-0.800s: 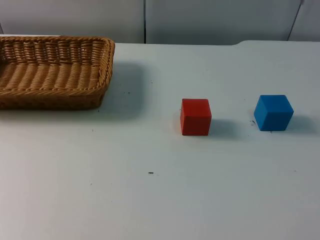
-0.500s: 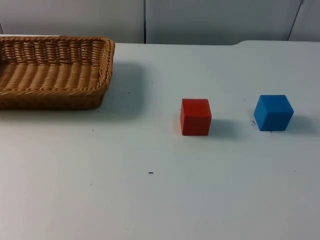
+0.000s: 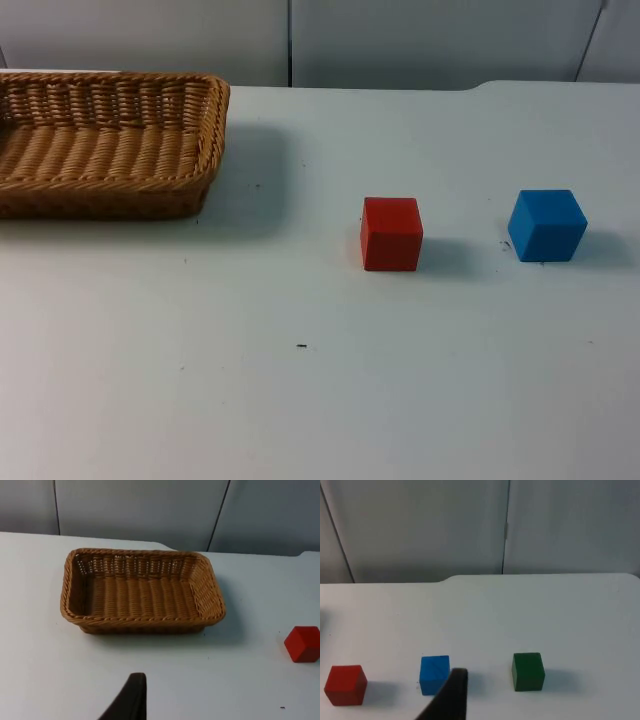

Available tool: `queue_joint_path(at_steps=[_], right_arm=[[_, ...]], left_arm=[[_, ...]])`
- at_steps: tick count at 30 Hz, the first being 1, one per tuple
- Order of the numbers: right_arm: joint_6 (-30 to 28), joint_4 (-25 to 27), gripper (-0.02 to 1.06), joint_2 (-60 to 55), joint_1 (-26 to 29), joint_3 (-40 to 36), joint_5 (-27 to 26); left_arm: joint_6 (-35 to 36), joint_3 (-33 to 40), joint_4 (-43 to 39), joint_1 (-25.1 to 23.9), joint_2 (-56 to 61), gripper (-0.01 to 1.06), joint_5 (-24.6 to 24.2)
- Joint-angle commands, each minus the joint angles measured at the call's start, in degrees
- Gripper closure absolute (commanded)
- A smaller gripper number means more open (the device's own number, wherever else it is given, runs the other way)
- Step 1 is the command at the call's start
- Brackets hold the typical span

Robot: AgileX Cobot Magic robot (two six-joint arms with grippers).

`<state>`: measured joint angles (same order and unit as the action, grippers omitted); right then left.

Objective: Pick up the basket with the left hand and place the blue cube into the basket with the right hand.

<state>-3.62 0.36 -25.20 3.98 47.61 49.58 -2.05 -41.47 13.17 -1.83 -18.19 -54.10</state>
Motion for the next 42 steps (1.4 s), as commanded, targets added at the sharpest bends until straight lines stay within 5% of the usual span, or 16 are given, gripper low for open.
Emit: queue_joint_path(at_steps=[1,12,26,36,42], right_arm=[[-0.4,-0.4,0.00,-3.4,0.2,1.5,-1.8],[-0.4,0.1,0.00,-15.3,0.2,4.6,-8.5],[-6.4,7.5,0.00,-26.2,0.2,4.6,-17.0],[-7.0,7.5,0.00,-29.8,0.2,4.6,-19.1],[-7.0,7.5,0.00,-31.6,0.2,4.6,-19.1]], left_arm=[[0.9,-0.5,1.0,0.3,-1.9,0.00,3.1],[0.9,-0.5,6.4,0.3,-15.3,0.00,13.8],[0.8,-0.5,20.7,0.3,-40.5,0.01,35.4],[0.6,-0.7,27.5,0.3,-56.7,0.01,45.6],[0.8,-4.9,30.0,0.3,-65.2,0.01,46.3]])
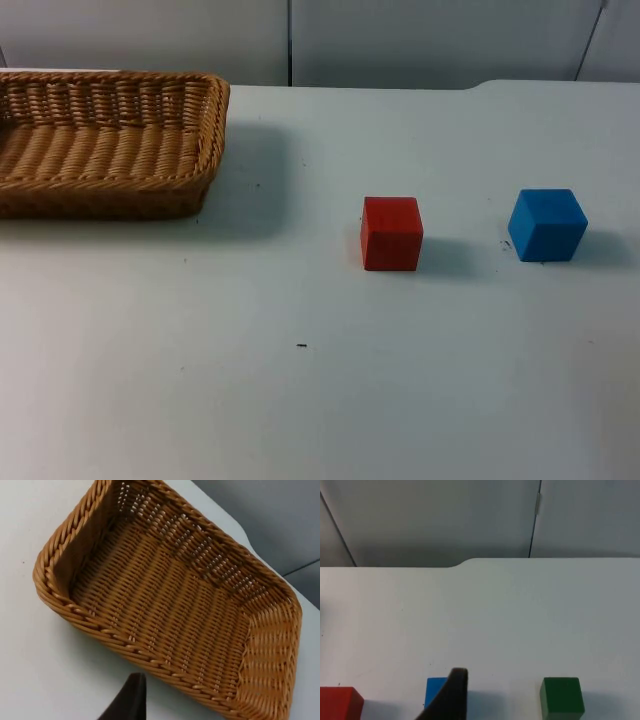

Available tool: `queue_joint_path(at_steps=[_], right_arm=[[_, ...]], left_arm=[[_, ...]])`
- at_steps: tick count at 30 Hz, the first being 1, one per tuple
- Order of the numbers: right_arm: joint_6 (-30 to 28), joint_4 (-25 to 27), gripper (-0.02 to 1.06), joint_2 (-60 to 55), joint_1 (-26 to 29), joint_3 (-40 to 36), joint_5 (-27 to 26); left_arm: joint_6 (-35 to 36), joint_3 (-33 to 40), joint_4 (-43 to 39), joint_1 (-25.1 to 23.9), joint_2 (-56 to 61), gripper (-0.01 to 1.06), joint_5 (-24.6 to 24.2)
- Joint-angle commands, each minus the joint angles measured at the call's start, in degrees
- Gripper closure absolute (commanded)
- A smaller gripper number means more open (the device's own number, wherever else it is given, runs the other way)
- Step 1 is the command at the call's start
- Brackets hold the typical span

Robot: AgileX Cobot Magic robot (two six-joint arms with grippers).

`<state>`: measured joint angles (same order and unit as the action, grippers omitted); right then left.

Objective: Pick up the basket with the left hand and place the blue cube into the basket with the right hand.

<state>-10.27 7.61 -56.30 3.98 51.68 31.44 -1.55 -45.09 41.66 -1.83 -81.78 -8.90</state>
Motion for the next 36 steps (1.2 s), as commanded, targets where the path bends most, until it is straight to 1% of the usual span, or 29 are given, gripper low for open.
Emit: queue_joint_path(at_steps=[1,5,8,9,12,20,22,24,25,28,29,32,33,36], right_arm=[[-0.4,0.2,0.00,-0.9,0.2,0.6,-0.9],[-0.5,0.2,0.00,-1.7,0.2,0.6,-1.1],[-0.9,0.2,0.00,-2.8,0.2,0.6,-1.4],[-0.9,0.2,0.00,-2.8,0.2,0.6,-1.4],[-1.3,0.2,0.00,-3.5,0.2,0.6,-1.4],[-1.8,0.2,0.00,-4.0,-0.8,0.6,-3.1],[-2.1,0.2,0.00,-4.0,-2.1,0.6,-3.5],[-2.5,0.2,0.00,-4.1,-2.9,0.6,-3.5],[-2.8,0.2,0.00,-4.1,-4.2,0.6,-3.6],[-2.8,0.1,0.00,-4.6,-6.5,0.6,-4.3],[-2.8,0.1,0.00,-4.6,-6.5,0.6,-4.3],[-2.9,0.0,0.00,-5.4,-8.7,0.6,-4.3],[-2.9,0.0,0.00,-5.4,-8.7,0.6,-4.3],[-3.7,-0.2,0.00,-5.9,-10.6,0.6,-4.4]], left_arm=[[0.2,-2.7,3.0,0.3,-3.7,0.01,1.1],[0.6,-6.7,6.6,0.3,-9.8,0.01,1.0],[0.5,-9.5,12.0,0.3,-15.7,0.01,0.2],[0.5,-9.5,12.0,0.3,-15.7,0.01,0.2],[0.5,-10.7,18.2,0.3,-20.5,0.01,-0.3],[0.5,-13.0,22.5,0.8,-27.5,0.01,-0.9],[0.5,-13.0,25.2,1.4,-28.7,0.01,-0.5],[0.5,-13.0,25.7,1.4,-29.1,0.01,0.0],[0.5,-13.0,26.6,1.5,-29.6,0.01,0.8],[0.5,-13.8,30.2,1.5,-31.5,0.01,1.0],[0.5,-13.8,30.2,1.5,-31.5,0.01,1.0],[0.5,-17.4,33.0,2.1,-35.2,0.01,-0.3],[0.5,-17.4,33.0,2.1,-35.2,0.01,-0.3],[0.6,-21.0,33.6,2.2,-38.5,0.01,-2.3]])
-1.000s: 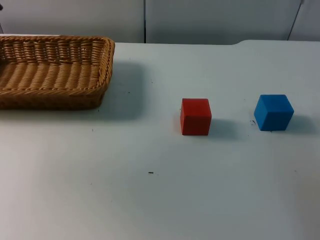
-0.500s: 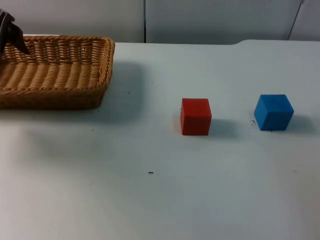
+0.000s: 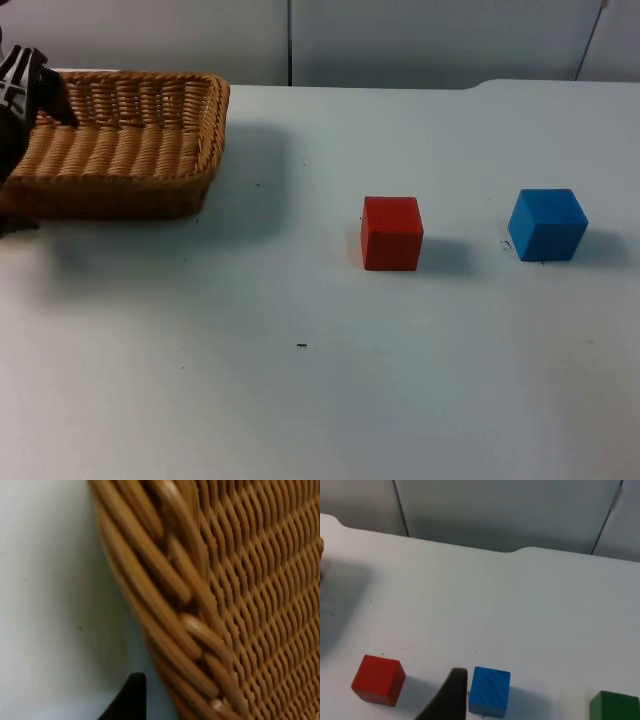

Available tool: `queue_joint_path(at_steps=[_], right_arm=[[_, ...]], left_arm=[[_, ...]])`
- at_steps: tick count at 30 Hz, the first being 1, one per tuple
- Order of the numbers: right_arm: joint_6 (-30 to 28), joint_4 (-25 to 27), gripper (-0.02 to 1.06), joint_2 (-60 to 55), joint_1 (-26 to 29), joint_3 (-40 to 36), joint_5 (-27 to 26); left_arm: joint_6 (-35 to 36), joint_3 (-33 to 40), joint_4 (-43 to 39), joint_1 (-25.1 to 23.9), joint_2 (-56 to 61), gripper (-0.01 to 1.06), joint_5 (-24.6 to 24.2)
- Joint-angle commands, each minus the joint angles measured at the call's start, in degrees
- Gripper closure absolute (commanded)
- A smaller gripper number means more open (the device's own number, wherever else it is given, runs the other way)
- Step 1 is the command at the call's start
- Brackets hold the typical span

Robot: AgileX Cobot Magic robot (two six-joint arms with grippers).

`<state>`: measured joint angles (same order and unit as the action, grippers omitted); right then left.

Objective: Pick up the basket with the left hand and place the blue cube into the basket with the right hand.

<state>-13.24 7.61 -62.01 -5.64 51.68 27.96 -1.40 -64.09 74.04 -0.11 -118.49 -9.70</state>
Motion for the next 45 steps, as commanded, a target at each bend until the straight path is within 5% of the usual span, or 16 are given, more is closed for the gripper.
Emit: queue_joint_path(at_steps=[1,12,15,16,20,22,24,37,45], right_arm=[[-0.7,-0.2,0.00,-0.2,-1.2,0.6,-0.9],[-0.7,-0.2,0.02,-0.2,-1.2,0.6,-0.9],[-0.7,-0.2,0.05,-0.2,-1.2,0.6,-0.9],[-0.7,-0.2,0.05,-0.2,-1.2,0.6,-0.9],[-0.7,-0.2,0.06,-0.2,-1.2,0.6,-0.9],[-0.7,-0.2,0.06,-0.2,-1.2,0.6,-0.9],[-0.7,0.0,0.06,-0.2,-1.2,0.6,-0.9],[-0.7,0.0,0.06,-0.2,-1.2,0.6,-1.0],[-0.2,0.1,0.06,-0.2,-1.2,0.6,-1.0]], left_arm=[[0.5,-2.5,2.1,0.5,-2.3,0.01,-1.7],[-1.0,-2.8,2.9,0.5,-2.8,0.03,-1.2],[-0.8,-2.8,4.6,0.5,-2.8,0.26,-1.0],[-0.8,-2.8,4.6,0.5,-2.8,0.26,-1.0],[-0.8,-2.8,6.6,0.5,-2.8,0.83,0.8],[-1.0,-2.8,6.6,0.5,-2.8,0.89,1.1],[-1.2,-2.8,6.6,0.5,-2.8,1.06,1.9],[-1.2,-2.6,10.3,0.3,1.9,1.05,-4.3],[0.7,1.7,9.6,1.0,16.6,1.05,-6.0]])
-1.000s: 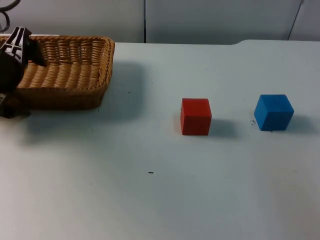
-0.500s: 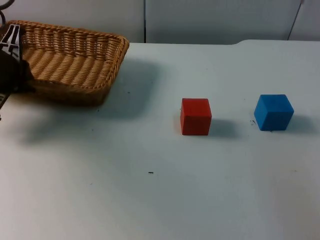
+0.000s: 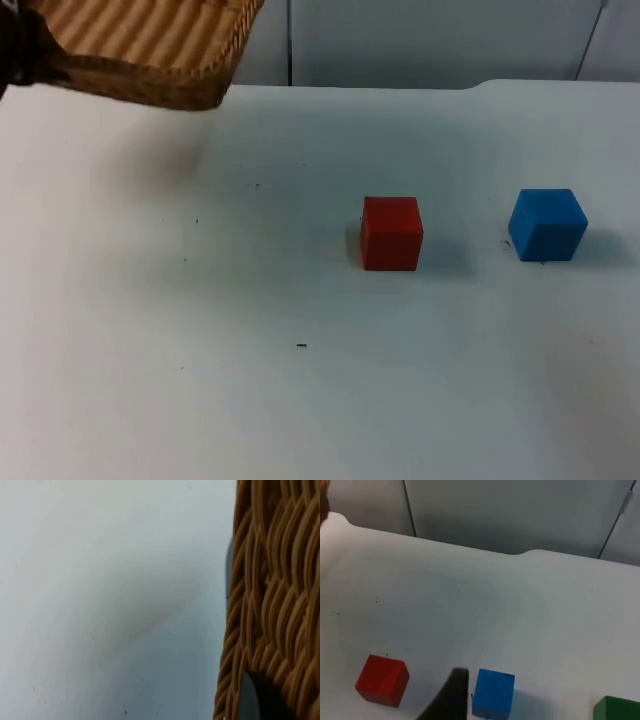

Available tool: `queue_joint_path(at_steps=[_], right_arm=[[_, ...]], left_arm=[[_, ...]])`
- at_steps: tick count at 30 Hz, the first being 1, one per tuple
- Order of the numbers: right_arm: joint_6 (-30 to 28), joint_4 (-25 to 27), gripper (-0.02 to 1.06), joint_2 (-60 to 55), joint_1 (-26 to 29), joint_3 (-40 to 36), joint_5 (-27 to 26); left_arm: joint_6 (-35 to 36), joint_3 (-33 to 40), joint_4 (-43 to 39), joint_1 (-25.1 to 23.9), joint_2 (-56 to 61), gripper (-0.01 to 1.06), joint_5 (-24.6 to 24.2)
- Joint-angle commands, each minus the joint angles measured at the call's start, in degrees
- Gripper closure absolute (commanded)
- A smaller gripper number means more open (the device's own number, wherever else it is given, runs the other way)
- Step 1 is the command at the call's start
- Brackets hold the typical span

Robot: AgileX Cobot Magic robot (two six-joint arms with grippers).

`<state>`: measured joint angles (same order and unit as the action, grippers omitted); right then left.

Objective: Pick up the basket with the left hand and place the blue cube into the basket with the right hand.

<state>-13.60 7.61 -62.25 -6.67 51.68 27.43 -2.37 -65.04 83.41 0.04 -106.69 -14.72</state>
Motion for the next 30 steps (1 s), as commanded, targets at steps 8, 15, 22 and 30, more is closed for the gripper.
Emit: queue_joint_path(at_steps=[8,15,22,30], right_arm=[[1.6,0.1,0.06,0.0,-0.1,0.6,0.4],[1.6,0.1,0.06,0.0,-0.1,0.6,1.0],[1.6,0.1,0.06,0.0,-0.1,0.6,2.3],[1.6,0.2,0.06,0.0,-0.1,0.6,4.6]], left_arm=[[-2.2,13.5,-6.2,0.9,18.2,1.05,-1.8],[-4.5,14.3,-30.7,1.6,24.3,1.05,-14.5],[-6.7,14.3,-41.2,1.6,24.2,1.05,-23.1],[-7.4,14.3,-46.9,1.6,21.9,1.05,-27.0]])
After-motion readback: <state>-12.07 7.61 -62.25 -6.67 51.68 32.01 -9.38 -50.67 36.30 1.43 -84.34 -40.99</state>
